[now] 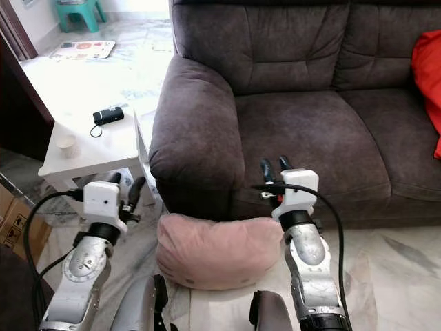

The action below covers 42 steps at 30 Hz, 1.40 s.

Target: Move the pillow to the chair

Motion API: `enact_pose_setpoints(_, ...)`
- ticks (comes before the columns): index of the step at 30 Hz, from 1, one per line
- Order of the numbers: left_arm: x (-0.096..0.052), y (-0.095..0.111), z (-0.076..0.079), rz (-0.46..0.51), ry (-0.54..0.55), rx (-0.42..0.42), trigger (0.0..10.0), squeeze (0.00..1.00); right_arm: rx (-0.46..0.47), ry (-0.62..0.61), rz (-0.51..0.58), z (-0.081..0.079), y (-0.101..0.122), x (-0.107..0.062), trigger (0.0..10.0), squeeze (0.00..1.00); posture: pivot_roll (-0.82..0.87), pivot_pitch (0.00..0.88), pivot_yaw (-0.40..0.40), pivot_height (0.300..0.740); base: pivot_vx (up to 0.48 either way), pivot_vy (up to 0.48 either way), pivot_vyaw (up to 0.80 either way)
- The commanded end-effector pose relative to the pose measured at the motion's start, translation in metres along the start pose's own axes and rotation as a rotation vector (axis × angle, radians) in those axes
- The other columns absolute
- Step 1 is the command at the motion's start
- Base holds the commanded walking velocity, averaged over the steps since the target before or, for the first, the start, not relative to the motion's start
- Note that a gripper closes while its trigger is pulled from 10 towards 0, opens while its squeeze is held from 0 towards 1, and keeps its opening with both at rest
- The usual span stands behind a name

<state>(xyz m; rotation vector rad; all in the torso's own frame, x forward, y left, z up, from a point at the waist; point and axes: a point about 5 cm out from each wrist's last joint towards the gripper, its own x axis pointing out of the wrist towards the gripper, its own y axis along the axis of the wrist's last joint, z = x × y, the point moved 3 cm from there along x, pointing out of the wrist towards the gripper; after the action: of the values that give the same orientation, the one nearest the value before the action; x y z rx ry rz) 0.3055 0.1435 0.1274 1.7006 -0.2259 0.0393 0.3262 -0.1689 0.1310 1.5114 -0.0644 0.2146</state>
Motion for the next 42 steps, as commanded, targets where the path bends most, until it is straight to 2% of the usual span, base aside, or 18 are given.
enact_pose_setpoints(1, -0.004, -0.009, -0.001, -0.042, -0.009, 0.0, 10.0, 0.0, 0.01, 0.003, -0.011, -0.002, -0.001, 0.002, 10.0, 0.0, 0.0, 0.087, 0.014, 0.578, 0.0, 0.0, 0.0)
enact_pose_setpoints(8, -0.006, -0.01, -0.005, -0.048, 0.0, 0.009, 10.0, 0.0, 0.016, -0.007, -0.016, -0.002, -0.003, 0.002, 10.0, 0.0, 0.0, 0.093, 0.014, 0.578, 0.0, 0.0, -0.54)
enact_pose_setpoints(19, -0.007, -0.009, -0.006, -0.042, 0.014, 0.015, 10.0, 0.0, 0.014, 0.0, -0.006, -0.003, -0.001, 0.002, 10.0, 0.0, 0.0, 0.097, 0.011, 0.578, 0.0, 0.0, 0.0)
enact_pose_setpoints(28, -0.006, -0.005, -0.016, -0.021, 0.087, 0.04, 10.0, 0.0, -0.003, -0.003, 0.0, -0.003, 0.0, 0.003, 10.0, 0.0, 0.0, 0.1, 0.011, 0.578, 0.0, 0.0, 0.0)
enact_pose_setpoints(31, -0.007, -0.006, -0.016, -0.025, 0.091, 0.035, 10.0, 0.0, -0.006, -0.001, -0.035, -0.005, -0.004, 0.004, 10.0, 0.0, 0.0, 0.098, 0.012, 0.578, 0.0, 0.0, 0.0)
enact_pose_setpoints(34, -0.008, -0.008, -0.016, -0.032, 0.094, 0.027, 10.0, 0.0, -0.015, 0.014, 0.004, -0.006, 0.0, 0.004, 10.0, 0.0, 0.0, 0.095, 0.013, 0.555, 0.0, 0.0, 0.0)
enact_pose_setpoints(42, -0.01, -0.015, -0.017, -0.056, 0.102, 0.018, 10.0, 0.0, -0.003, 0.028, 0.012, -0.008, 0.002, 0.003, 10.0, 0.0, 0.0, 0.088, 0.013, 0.555, 0.0, 0.0, 0.0)
